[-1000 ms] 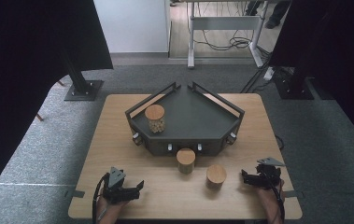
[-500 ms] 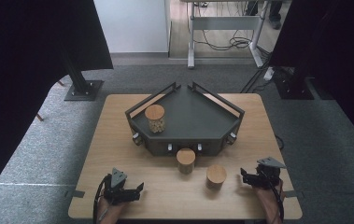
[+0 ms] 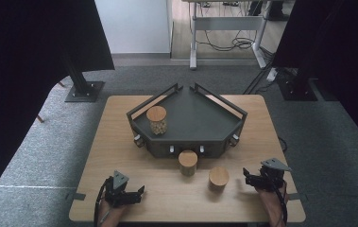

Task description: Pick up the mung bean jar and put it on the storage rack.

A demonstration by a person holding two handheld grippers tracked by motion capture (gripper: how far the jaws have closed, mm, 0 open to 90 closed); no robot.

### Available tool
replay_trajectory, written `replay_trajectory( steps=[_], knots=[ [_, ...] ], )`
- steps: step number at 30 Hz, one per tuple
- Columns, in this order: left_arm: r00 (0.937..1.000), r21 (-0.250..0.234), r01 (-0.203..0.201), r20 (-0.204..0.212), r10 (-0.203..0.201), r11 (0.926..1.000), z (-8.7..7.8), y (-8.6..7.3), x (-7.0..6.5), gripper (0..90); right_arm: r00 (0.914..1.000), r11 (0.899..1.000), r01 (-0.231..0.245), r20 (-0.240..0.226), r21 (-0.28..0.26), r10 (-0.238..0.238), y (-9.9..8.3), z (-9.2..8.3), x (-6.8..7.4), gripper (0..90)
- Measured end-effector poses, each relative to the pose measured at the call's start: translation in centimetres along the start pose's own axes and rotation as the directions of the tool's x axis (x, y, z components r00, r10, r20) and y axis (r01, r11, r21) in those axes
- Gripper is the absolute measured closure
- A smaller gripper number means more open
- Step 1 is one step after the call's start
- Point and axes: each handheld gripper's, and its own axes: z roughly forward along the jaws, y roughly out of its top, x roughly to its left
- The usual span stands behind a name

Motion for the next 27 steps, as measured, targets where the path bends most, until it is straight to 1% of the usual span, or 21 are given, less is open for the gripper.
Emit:
replay_trajectory(
  steps=[2, 13, 19, 27],
  knots=[
    [1.0000, -0.002, 0.001, -0.001, -0.001, 1.0000, 0.0, 0.0, 0.0, 3.9, 1.0000, 1.000, 0.001, -0.001, -0.006, -0.001, 0.1, -0.2, 0.1, 4.7],
    [0.9999, 0.025, 0.005, -0.012, -0.004, 0.9997, 0.3, 0.5, 0.0, 4.3, 1.0000, 0.999, 0.005, -0.006, -0.040, -0.006, 0.7, -1.2, 0.8, 4.7],
    [0.9998, 0.040, 0.004, -0.019, -0.004, 0.9992, 0.4, 0.7, -0.1, 4.7, 0.9999, 0.999, 0.002, -0.014, -0.047, -0.002, 1.0, -1.6, 1.2, 4.7],
    [0.9998, 0.044, 0.010, -0.018, -0.009, 0.9990, 0.5, 0.8, 0.0, 4.8, 0.9998, 0.998, 0.002, -0.022, -0.055, -0.003, 1.3, -1.9, 1.6, 4.6]
  ],
)
